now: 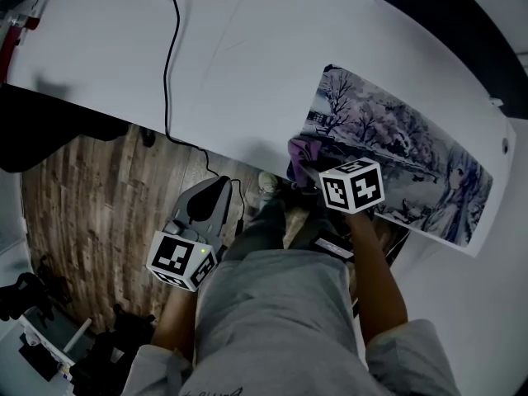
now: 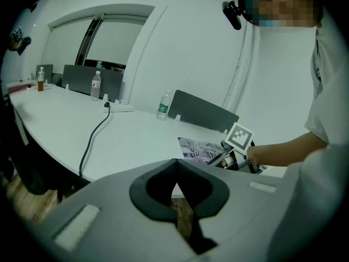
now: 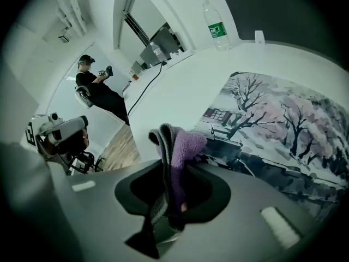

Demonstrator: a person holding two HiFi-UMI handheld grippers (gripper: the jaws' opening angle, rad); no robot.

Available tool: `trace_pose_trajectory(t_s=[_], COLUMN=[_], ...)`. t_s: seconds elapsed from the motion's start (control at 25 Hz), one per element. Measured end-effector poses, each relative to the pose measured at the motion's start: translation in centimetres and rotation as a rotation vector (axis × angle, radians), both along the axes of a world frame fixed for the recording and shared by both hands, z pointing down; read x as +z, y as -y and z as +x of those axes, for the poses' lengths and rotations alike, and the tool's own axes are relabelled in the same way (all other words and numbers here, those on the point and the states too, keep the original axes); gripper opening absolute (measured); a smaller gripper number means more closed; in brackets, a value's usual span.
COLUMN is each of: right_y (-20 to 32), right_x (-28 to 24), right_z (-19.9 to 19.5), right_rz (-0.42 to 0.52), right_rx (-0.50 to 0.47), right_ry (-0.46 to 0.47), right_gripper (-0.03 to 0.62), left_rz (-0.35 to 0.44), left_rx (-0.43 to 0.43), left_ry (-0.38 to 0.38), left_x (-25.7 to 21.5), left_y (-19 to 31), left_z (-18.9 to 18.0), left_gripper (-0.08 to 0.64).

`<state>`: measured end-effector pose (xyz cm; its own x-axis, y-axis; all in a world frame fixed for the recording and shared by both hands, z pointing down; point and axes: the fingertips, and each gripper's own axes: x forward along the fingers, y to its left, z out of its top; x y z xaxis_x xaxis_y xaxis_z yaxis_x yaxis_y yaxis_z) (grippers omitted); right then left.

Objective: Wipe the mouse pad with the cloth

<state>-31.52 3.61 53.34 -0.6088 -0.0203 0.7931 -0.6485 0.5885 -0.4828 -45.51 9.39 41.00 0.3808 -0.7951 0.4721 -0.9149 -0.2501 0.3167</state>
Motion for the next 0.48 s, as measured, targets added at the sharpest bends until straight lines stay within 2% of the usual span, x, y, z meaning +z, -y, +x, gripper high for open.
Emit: trace_pose_trajectory(t_s=[0.48], right_y=[0.4], right_x=[-1.8], right_z=[0.9], right_rz=[0.040], right_rx=[-0.032], right_ry=[0.054], right_gripper=[0.101], left_rz=[0.012], left_rx=[0.050], left_ry=[0.021], left_x=[-1.3], left_y=[1.6], left_z=[1.6], left_gripper=[0.015])
